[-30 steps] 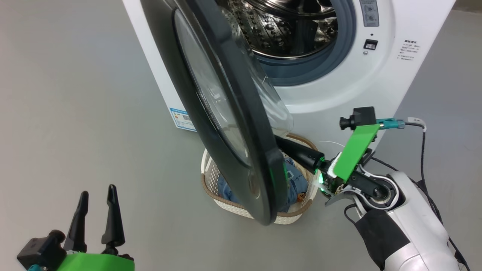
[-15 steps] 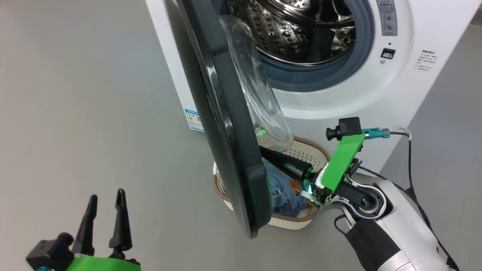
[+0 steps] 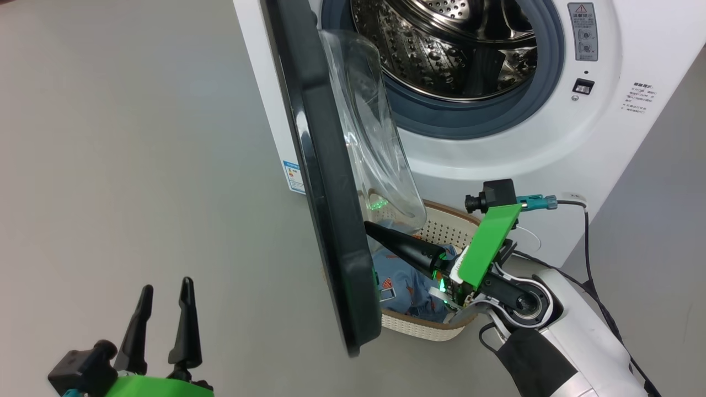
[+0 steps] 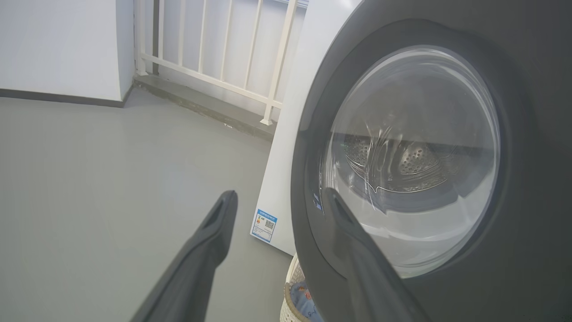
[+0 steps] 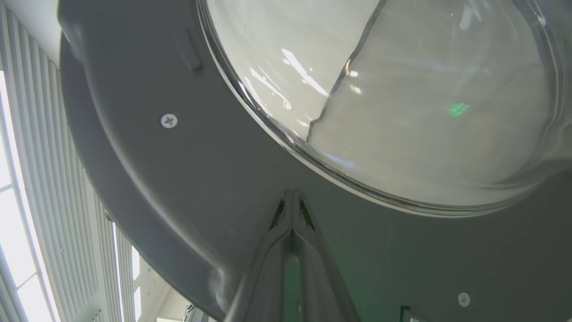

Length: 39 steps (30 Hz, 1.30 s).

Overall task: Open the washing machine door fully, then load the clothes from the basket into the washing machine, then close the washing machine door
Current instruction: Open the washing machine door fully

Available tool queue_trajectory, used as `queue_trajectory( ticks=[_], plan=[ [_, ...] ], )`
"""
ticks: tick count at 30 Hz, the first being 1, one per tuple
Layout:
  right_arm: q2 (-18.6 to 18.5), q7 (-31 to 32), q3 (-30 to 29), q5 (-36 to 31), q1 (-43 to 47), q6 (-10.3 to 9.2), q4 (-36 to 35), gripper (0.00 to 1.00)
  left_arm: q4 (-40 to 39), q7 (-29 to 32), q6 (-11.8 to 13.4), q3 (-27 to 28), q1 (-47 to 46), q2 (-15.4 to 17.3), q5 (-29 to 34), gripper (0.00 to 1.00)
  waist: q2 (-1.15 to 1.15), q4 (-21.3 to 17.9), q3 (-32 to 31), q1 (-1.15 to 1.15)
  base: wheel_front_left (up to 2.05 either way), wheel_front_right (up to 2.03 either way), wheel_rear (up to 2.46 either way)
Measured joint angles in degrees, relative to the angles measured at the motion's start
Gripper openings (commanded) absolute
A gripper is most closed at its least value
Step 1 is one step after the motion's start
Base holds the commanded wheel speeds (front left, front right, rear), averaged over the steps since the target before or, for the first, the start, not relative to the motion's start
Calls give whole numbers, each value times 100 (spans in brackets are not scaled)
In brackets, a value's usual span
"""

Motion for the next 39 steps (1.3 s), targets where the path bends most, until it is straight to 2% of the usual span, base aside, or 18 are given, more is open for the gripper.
queue_trajectory(
  ticks=[10,17,23,27,28,31,32,33,34,39],
  plan=[
    [-2,-209,336,215,16,0,24,0,1,0,0,-35,23,1,0,100,0,18,-97,0,0,0,0],
    [20,-255,348,238,22,0,13,0,-2,0,0,30,140,3,8,100,0,-95,-173,0,0,0,0],
    [68,-255,296,100,154,0,-127,0,-4,0,0,114,177,10,24,100,0,-271,-248,0,0,0,0],
    [-48,-415,259,-147,261,0,-396,1,-5,0,0,151,229,19,89,100,0,-402,-291,0,0,0,0],
    [-92,-497,224,-215,299,0,-486,9,-5,0,0,155,229,19,124,100,0,-431,-303,0,0,0,0],
    [-274,-786,169,-433,409,0,-710,44,-7,0,0,225,230,20,177,100,0,-522,-335,0,0,0,0],
    [-338,-883,166,-495,450,0,-797,60,-7,0,0,252,231,21,198,100,0,-556,-345,0,0,0,0],
    [-419,-970,169,-575,486,0,-864,87,-7,0,0,265,232,22,205,100,0,-592,-352,0,0,0,0],
    [-483,-1062,171,-628,513,0,-943,100,-7,0,0,278,236,22,207,100,0,-630,-357,0,0,0,0],
    [-872,-1791,207,-1000,615,0,-1304,100,-13,0,0,315,250,22,214,100,0,-807,-368,0,0,0,0]
  ],
)
